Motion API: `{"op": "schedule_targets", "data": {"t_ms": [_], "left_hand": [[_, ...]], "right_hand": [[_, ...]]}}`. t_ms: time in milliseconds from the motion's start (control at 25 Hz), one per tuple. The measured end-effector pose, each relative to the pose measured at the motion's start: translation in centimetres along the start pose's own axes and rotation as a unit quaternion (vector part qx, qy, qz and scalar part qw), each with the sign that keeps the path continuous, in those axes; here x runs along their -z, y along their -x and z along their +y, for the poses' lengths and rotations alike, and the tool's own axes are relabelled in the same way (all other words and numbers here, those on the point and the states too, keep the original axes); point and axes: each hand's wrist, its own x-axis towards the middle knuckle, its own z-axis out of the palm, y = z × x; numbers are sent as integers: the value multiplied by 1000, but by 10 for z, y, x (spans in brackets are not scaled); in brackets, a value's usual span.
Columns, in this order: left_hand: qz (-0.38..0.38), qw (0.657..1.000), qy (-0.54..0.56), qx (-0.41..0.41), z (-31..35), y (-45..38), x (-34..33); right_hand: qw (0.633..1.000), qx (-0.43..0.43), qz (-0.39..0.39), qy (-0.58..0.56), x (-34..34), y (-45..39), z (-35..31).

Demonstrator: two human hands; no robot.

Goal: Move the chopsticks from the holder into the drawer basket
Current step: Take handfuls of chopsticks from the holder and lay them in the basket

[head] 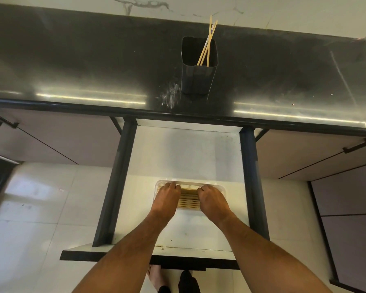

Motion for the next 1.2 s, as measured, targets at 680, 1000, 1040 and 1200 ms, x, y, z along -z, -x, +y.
{"op": "schedule_targets", "data": {"t_ms": [680,1000,1040,1200], "left_hand": [[214,974,-53,-57,14,6,100],[266,961,-57,-53,35,-28,223],[278,957,-55,-56,38,-35,238],[335,939,-46,-71,52,-69,292]], "right_hand": [[978,-4,206,41,98,15,-12],[964,-18,254,80,224,2,-7],[959,-18,268,85,240,-1,-6],[942,-10,322,92,296,-23,3]]}}
